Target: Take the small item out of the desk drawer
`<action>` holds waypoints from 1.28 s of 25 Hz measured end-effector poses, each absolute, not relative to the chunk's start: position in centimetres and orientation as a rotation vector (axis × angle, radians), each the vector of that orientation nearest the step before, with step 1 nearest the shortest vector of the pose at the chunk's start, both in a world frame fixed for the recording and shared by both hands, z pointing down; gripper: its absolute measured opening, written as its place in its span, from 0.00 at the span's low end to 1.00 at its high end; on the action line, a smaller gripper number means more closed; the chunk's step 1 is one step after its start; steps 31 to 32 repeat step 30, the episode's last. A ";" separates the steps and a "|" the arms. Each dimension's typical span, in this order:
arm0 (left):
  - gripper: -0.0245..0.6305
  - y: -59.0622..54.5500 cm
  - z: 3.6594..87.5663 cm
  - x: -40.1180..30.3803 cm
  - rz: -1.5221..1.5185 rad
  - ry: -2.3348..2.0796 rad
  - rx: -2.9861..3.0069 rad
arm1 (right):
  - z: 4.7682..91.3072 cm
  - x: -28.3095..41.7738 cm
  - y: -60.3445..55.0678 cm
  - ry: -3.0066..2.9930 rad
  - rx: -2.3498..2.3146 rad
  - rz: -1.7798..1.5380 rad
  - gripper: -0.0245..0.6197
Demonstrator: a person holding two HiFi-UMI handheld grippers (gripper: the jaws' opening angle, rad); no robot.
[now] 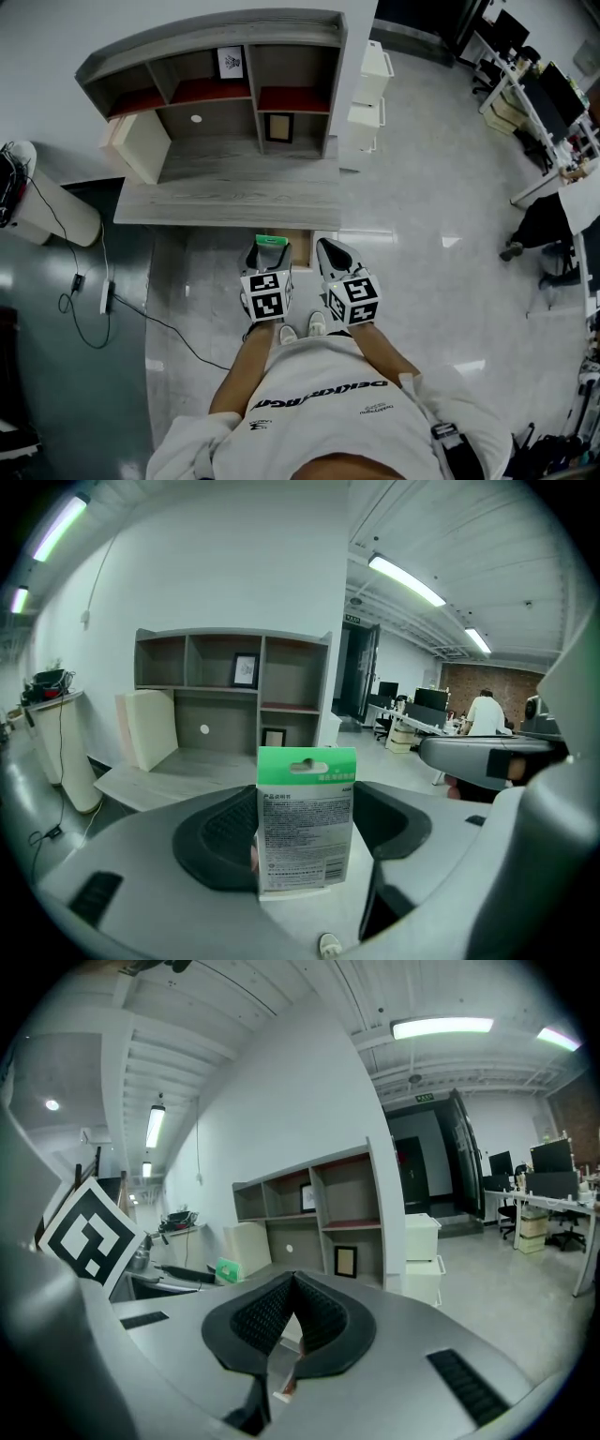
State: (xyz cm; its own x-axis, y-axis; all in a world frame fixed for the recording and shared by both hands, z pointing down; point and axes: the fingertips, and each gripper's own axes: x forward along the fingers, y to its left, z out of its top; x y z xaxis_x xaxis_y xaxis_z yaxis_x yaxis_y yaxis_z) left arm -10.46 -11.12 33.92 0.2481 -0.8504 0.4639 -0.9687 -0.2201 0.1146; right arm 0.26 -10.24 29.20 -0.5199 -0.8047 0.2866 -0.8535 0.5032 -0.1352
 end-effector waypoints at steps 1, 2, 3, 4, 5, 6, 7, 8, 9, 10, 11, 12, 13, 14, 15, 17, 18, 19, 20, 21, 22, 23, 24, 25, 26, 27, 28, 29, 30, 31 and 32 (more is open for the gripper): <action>0.54 -11.1 33.5 -10.4 0.423 -1.671 2.159 | 29.0 0.3 -10.4 -2.561 1.431 0.383 0.09; 0.54 -11.2 33.2 -10.4 0.418 -1.675 2.170 | 28.7 0.3 -10.5 -2.566 1.434 0.378 0.09; 0.54 -11.2 32.9 -10.4 0.414 -1.679 2.179 | 28.5 0.3 -10.6 -2.571 1.436 0.373 0.09; 0.54 -11.2 32.6 -10.3 0.411 -1.684 2.186 | 28.3 0.3 -10.7 -2.575 1.436 0.372 0.09; 0.54 -11.2 32.3 -10.3 0.408 -1.689 2.191 | 28.1 0.3 -10.7 -2.579 1.437 0.373 0.09; 0.54 -11.2 32.0 -10.3 0.403 -1.695 2.196 | 27.9 0.4 -10.8 -2.583 1.439 0.377 0.09; 0.54 -11.3 31.7 -10.2 0.399 -1.700 2.202 | 27.7 0.6 -11.0 -2.589 1.444 0.381 0.09; 0.54 -11.5 31.5 -10.2 0.396 -1.704 2.209 | 27.4 0.7 -11.1 -2.595 1.450 0.383 0.09; 0.54 -11.6 31.3 -10.2 0.393 -1.709 2.216 | 27.3 0.8 -11.2 -2.599 1.456 0.383 0.09; 0.54 -11.6 31.2 -10.3 0.388 -1.714 2.219 | 27.2 0.8 -11.2 -2.601 1.460 0.381 0.09; 0.54 -11.6 31.1 -10.4 0.382 -1.720 2.219 | 27.1 0.9 -11.3 -2.602 1.461 0.378 0.09; 0.54 -11.7 31.0 -10.5 0.375 -1.725 2.217 | 27.1 0.9 -11.4 -2.604 1.460 0.374 0.09; 0.54 -11.8 30.9 -10.5 0.369 -1.729 2.216 | 27.1 0.9 -11.6 -2.605 1.458 0.371 0.09; 0.54 -12.0 30.7 -10.5 0.364 -1.733 2.217 | 27.1 0.9 -11.8 -2.605 1.457 0.370 0.09; 0.54 -12.1 30.6 -10.5 0.361 -1.737 2.218 | 27.0 0.9 -11.9 -2.606 1.456 0.369 0.09; 0.54 -12.4 30.3 -10.4 0.354 -1.746 2.222 | 26.9 0.9 -12.2 -2.609 1.455 0.364 0.09; 0.54 -12.5 30.1 -10.4 0.350 -1.751 2.224 | 26.8 0.9 -12.3 -2.612 1.454 0.361 0.09; 0.54 -12.5 30.0 -10.4 0.346 -1.755 2.227 | 26.7 1.0 -12.4 -2.614 1.455 0.359 0.09; 0.54 -12.5 29.9 -10.3 0.344 -1.758 2.230 | 26.7 1.0 -12.4 -2.616 1.455 0.357 0.09; 0.54 -12.5 29.8 -10.3 0.342 -1.760 2.232 | 26.7 1.0 -12.5 -2.618 1.455 0.356 0.09; 0.54 -12.6 29.8 -10.3 0.340 -1.762 2.235 | 26.7 1.0 -12.6 -2.618 1.455 0.355 0.09; 0.54 -12.6 29.7 -10.2 0.338 -1.764 2.237 | 26.7 1.0 -12.7 -2.618 1.453 0.355 0.09; 0.54 -12.6 29.7 -10.2 0.335 -1.766 2.239 | 26.8 1.0 -12.8 -2.619 1.451 0.354 0.09; 0.54 -12.7 29.7 -10.2 0.332 -1.768 2.241 | 26.8 1.0 -12.9 -2.620 1.450 0.352 0.09; 0.54 -12.8 29.6 -10.1 0.330 -1.772 2.244 | 26.8 1.1 -13.0 -2.621 1.449 0.349 0.09; 0.54 -12.9 29.6 -10.1 0.326 -1.775 2.247 | 26.8 1.1 -13.1 -2.622 1.448 0.345 0.09; 0.54 -13.0 29.5 -10.1 0.322 -1.780 2.249 | 26.8 1.2 -13.3 -2.624 1.448 0.340 0.09; 0.54 -13.2 29.5 -10.1 0.318 -1.784 2.252 | 26.7 1.2 -13.5 -2.625 1.448 0.335 0.09; 0.54 -13.4 29.4 -10.1 0.314 -1.789 2.255 | 26.6 1.3 -13.7 -2.626 1.449 0.330 0.09; 0.54 -13.4 29.4 -10.1 0.314 -1.789 2.255 | 26.6 1.3 -13.7 -2.626 1.449 0.330 0.09; 0.54 -13.4 29.4 -10.1 0.314 -1.789 2.255 | 26.6 1.3 -13.7 -2.626 1.449 0.330 0.09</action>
